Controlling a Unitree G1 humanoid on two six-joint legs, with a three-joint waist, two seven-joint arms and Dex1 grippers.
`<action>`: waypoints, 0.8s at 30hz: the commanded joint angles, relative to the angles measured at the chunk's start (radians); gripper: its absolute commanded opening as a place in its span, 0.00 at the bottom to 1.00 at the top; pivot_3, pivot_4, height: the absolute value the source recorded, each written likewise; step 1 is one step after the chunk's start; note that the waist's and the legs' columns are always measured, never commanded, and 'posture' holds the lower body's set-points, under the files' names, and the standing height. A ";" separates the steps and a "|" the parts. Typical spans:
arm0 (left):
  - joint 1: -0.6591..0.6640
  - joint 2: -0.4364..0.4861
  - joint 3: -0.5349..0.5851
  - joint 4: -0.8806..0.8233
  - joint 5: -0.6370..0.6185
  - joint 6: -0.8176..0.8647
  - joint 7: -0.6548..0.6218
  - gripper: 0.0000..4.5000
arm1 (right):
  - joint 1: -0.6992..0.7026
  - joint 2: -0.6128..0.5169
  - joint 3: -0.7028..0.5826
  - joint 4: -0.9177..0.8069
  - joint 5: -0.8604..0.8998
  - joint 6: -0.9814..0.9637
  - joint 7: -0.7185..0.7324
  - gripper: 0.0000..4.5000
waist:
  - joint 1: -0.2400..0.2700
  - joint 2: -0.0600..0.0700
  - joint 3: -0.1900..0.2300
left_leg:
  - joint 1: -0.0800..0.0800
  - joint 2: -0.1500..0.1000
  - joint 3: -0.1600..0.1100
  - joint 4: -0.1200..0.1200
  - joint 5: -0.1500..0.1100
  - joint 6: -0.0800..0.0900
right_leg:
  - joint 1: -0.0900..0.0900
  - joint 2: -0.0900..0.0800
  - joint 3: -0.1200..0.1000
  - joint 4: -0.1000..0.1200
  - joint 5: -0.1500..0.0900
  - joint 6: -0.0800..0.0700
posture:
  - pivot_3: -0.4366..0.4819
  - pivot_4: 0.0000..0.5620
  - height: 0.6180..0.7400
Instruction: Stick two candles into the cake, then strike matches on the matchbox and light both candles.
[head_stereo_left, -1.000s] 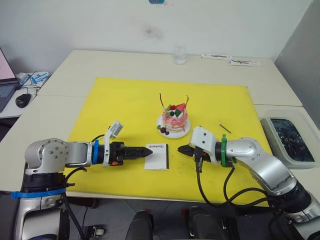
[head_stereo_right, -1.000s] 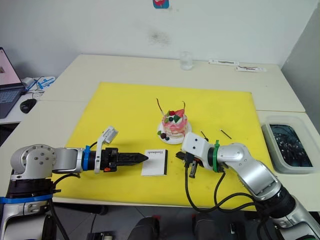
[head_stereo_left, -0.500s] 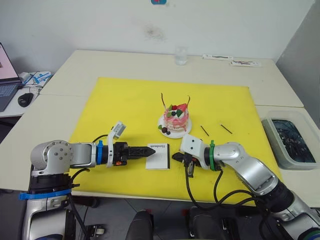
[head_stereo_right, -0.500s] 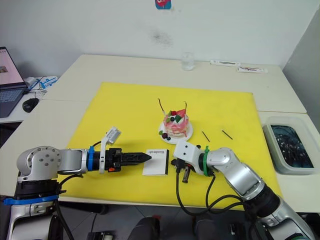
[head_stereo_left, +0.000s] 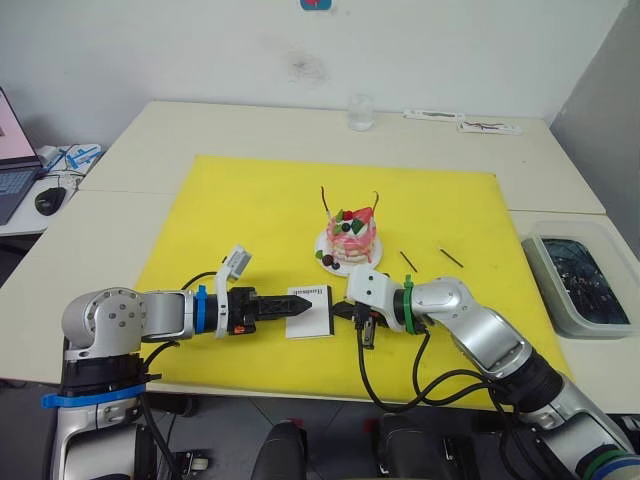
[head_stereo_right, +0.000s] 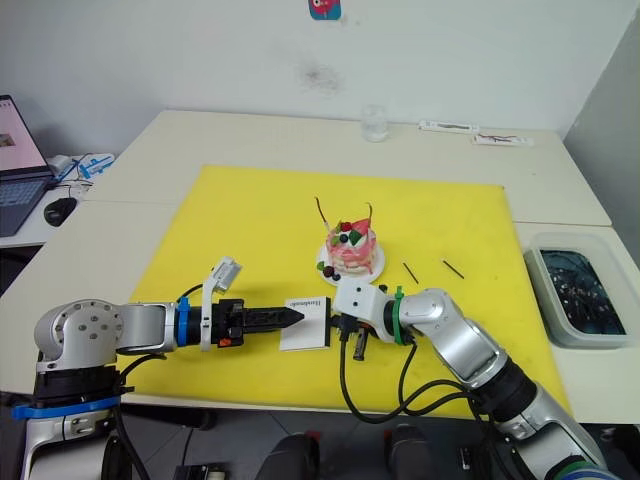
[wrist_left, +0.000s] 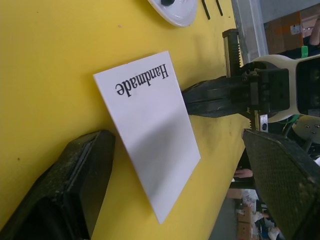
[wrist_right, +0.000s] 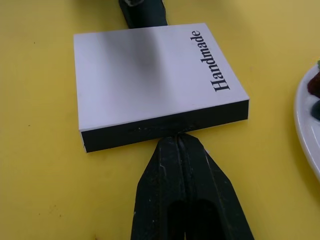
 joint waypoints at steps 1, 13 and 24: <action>0.019 -0.024 -0.026 -0.011 -0.001 0.015 0.004 1.00 | -0.018 0.028 0.013 0.004 -0.008 -0.027 0.010 0.01 | 0.000 0.000 0.000 | 0.000 0.000 0.000 0.000 0.000 0.000 | 0.000 0.000 0.000 0.000 0.000 0.000 | 0.48 0.27 1.00; 0.030 -0.041 -0.020 -0.024 -0.004 0.015 0.014 1.00 | -0.031 0.082 0.012 0.032 -0.024 -0.052 0.016 0.01 | 0.001 0.000 0.000 | 0.000 0.000 0.000 0.000 0.000 0.000 | 0.000 0.000 0.000 -0.001 0.000 0.000 | 0.48 0.27 1.00; 0.033 -0.051 -0.011 -0.030 -0.006 0.015 0.022 1.00 | -0.028 0.102 0.005 0.023 -0.032 -0.053 0.024 0.01 | 0.001 0.000 0.000 | 0.000 -0.001 0.000 0.000 0.000 0.000 | 0.000 -0.001 0.000 -0.001 0.000 0.000 | 0.48 0.27 1.00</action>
